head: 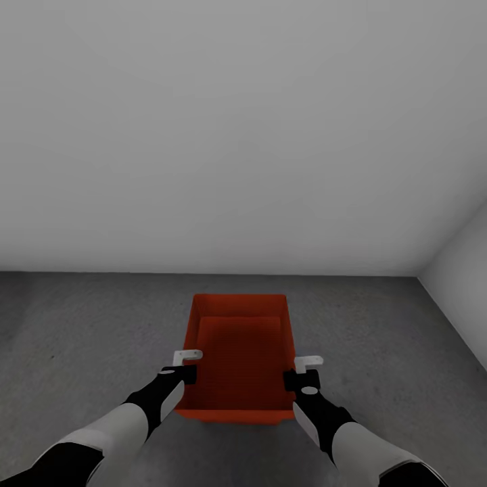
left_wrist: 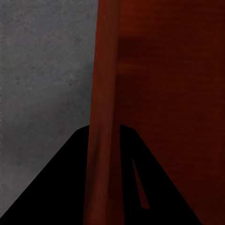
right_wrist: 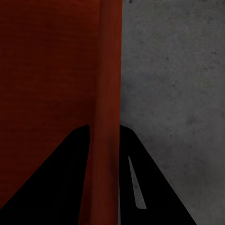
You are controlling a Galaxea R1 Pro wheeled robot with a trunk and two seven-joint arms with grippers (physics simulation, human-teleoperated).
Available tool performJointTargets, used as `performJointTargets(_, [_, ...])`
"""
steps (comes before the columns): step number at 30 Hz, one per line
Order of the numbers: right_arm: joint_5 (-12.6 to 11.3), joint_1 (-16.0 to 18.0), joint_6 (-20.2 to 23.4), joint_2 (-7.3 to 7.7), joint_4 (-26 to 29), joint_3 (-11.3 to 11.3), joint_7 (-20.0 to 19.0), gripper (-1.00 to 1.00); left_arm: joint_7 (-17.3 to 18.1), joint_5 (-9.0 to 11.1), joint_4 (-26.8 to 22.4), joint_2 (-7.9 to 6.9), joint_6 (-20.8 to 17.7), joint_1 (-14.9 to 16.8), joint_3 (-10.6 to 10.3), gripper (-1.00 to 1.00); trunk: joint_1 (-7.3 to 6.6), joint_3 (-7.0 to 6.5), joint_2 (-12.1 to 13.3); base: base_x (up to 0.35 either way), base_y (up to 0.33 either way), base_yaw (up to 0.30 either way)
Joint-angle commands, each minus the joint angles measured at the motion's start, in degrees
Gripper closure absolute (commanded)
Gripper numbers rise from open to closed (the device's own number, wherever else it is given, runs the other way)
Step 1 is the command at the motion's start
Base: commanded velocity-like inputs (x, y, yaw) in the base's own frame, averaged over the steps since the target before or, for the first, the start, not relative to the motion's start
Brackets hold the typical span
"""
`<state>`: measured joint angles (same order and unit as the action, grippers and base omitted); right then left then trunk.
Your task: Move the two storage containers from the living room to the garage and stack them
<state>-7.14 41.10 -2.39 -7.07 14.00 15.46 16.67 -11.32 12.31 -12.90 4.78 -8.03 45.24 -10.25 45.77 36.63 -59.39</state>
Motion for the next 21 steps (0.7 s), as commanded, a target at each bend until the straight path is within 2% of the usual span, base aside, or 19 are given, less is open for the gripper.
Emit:
performJointTargets(1, [-1.2, 0.0, -0.3, 0.12, -0.2, -1.5, 3.5, 1.00, -0.6, -0.9, -0.3, -1.61, 4.6, 0.0, 1.0, 1.00, 0.00, 0.05, 0.0, 0.004, 0.001, 0.000])
performJointTargets(6, [-1.2, 0.0, -0.3, 0.12, -0.2, -1.5, 3.5, 1.00, -0.6, -0.9, -0.3, -1.61, 4.6, 0.0, 1.0, 1.00, 0.00, 0.05, 0.0, 0.019, 0.005, 0.000])
performJointTargets(13, [-1.2, 0.0, -0.3, 0.12, -0.2, -1.5, 3.5, 1.00, -0.6, -0.9, -0.3, -1.61, 4.6, 0.0, 1.1, 1.00, 0.00, 0.05, 0.0, 0.129, 0.056, 0.000])
performJointTargets(21, [-1.2, 0.0, -0.3, 0.12, -0.2, -1.5, 3.5, 1.00, -0.6, -0.9, -0.3, -1.61, 4.6, 0.0, 1.0, 1.00, 0.00, 0.05, 0.0, 0.013, 0.006, 0.000])
